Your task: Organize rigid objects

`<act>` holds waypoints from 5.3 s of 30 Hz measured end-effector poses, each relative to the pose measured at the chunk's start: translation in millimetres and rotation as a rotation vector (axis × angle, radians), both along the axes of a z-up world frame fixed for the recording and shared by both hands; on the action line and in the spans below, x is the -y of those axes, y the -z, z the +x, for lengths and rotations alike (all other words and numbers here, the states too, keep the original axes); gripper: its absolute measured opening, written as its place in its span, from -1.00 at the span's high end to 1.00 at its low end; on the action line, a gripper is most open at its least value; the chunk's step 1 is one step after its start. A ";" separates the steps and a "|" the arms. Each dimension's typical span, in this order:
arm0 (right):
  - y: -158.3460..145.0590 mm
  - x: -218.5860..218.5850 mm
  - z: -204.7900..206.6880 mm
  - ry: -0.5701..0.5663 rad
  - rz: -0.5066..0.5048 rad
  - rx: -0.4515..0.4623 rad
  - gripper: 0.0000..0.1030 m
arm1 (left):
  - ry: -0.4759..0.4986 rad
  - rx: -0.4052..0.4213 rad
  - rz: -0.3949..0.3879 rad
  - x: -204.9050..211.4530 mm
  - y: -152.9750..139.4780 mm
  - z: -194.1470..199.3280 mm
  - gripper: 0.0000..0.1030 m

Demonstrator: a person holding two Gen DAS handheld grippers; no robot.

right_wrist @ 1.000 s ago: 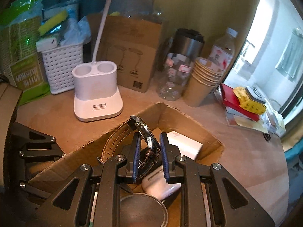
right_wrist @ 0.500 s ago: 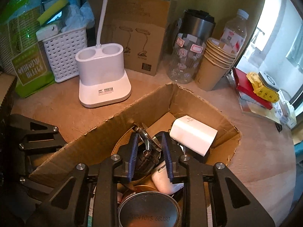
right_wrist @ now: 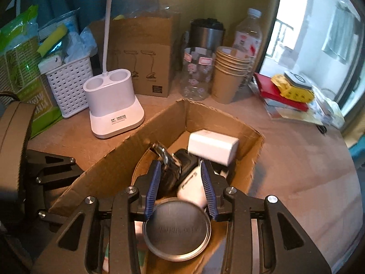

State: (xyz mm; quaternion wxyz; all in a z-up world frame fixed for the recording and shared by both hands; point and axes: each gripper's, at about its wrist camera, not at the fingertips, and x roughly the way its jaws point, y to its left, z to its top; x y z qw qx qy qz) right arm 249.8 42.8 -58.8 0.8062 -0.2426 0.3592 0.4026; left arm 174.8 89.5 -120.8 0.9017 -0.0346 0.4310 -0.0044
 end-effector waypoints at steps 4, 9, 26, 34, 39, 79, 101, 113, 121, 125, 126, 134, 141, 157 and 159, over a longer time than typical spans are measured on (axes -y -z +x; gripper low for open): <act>-5.0 12.1 -11.6 0.040 0.013 0.009 0.23 | -0.007 0.001 0.010 0.4 -0.4 -0.1 0.38; -12.1 27.5 -28.3 0.093 0.027 0.027 0.23 | -0.014 0.002 0.022 0.9 -0.9 0.1 0.37; 1.2 79.6 -68.4 0.270 0.059 0.037 0.08 | -0.028 0.013 0.064 13.9 -2.0 3.4 0.38; -4.6 123.4 -52.8 0.364 0.118 0.045 0.08 | -0.024 0.018 0.071 38.2 -2.5 26.7 0.41; -1.4 150.9 -33.2 0.408 0.140 0.021 0.05 | -0.012 0.013 0.083 56.1 -4.1 46.0 0.41; -33.4 216.5 -5.7 0.562 0.258 0.095 -0.02 | -0.009 0.148 0.094 97.6 -54.3 76.1 -0.65; -83.8 234.1 -147.3 0.615 0.372 0.308 -0.20 | -0.070 0.579 0.096 93.6 -167.4 -144.4 -0.85; -104.5 225.1 -192.4 0.573 0.382 0.429 -0.34 | -0.037 0.680 0.109 105.7 -190.8 -174.7 -0.87; -100.5 223.1 -188.9 0.567 0.386 0.410 -0.34 | -0.052 0.675 0.107 101.8 -191.3 -170.8 -0.87; -99.7 222.6 -187.9 0.571 0.385 0.412 -0.34 | -0.054 0.682 0.105 101.8 -192.3 -173.3 -0.87; -99.7 222.7 -187.7 0.571 0.386 0.413 -0.34 | -0.054 0.684 0.106 102.4 -192.4 -173.7 -0.87; -98.9 223.4 -188.7 0.572 0.384 0.412 -0.34 | -0.046 0.675 0.100 102.4 -190.7 -174.1 -0.87; -98.5 224.2 -189.2 0.571 0.384 0.410 -0.34 | -0.043 0.672 0.098 102.7 -191.5 -174.0 -0.87; -98.3 225.1 -189.0 0.572 0.384 0.408 -0.34 | -0.044 0.674 0.093 101.3 -193.4 -173.7 -0.87; -98.3 225.0 -188.8 0.572 0.383 0.408 -0.34 | -0.046 0.676 0.094 101.5 -193.5 -174.1 -0.87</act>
